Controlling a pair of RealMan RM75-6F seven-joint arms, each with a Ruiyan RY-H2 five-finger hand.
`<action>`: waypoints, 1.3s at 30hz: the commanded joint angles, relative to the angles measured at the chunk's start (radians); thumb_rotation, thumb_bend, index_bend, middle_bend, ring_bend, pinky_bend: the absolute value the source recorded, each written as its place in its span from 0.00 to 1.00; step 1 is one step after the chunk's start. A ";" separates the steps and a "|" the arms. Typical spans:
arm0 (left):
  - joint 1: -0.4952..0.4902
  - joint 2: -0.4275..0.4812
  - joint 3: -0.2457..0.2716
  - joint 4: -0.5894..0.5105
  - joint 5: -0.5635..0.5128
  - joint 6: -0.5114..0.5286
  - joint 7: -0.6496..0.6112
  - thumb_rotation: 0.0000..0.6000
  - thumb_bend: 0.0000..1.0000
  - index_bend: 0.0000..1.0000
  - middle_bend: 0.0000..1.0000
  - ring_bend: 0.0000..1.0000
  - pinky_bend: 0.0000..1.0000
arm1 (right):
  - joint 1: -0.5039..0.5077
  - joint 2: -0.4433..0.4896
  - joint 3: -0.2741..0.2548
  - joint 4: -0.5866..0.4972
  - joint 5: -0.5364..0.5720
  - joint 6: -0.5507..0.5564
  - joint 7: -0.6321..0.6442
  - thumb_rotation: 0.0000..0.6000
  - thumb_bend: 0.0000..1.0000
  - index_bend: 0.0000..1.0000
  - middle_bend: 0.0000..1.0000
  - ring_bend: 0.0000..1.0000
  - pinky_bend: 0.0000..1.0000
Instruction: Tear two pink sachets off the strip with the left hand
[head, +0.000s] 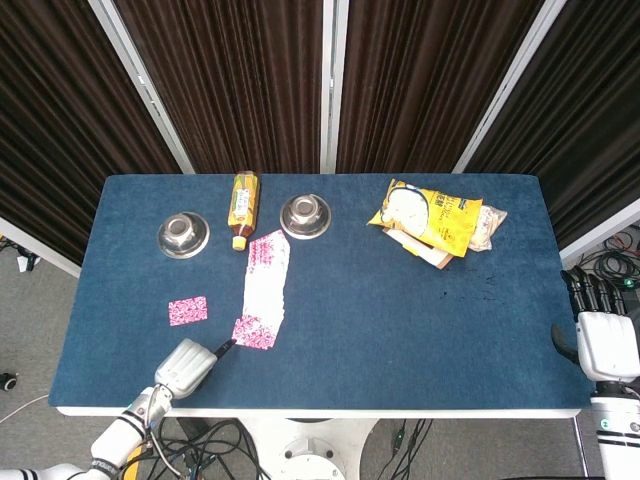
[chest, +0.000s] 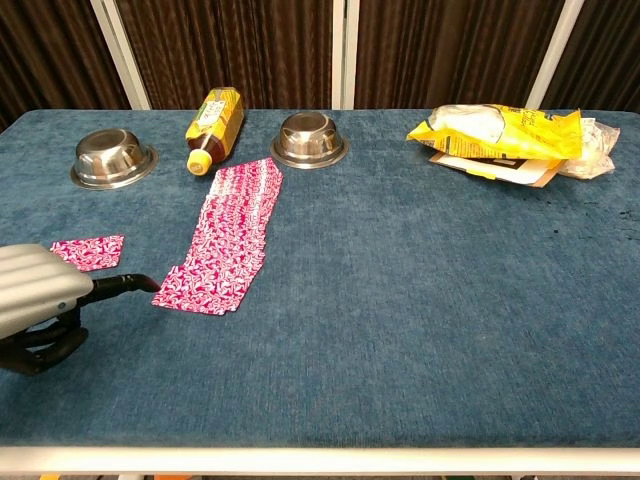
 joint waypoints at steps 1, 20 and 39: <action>0.001 -0.013 -0.004 0.011 -0.007 -0.003 0.003 1.00 0.62 0.10 0.90 0.88 0.85 | 0.001 -0.002 0.000 0.005 0.001 -0.004 0.005 1.00 0.31 0.00 0.00 0.00 0.00; -0.022 -0.110 -0.036 0.078 -0.095 -0.050 0.044 1.00 0.62 0.10 0.90 0.88 0.85 | 0.008 -0.010 0.003 0.041 0.021 -0.033 0.045 1.00 0.31 0.00 0.00 0.00 0.00; -0.016 -0.136 0.032 0.010 -0.009 -0.043 0.076 1.00 0.62 0.10 0.90 0.88 0.85 | 0.012 -0.008 0.001 0.048 0.025 -0.049 0.065 1.00 0.30 0.00 0.00 0.00 0.00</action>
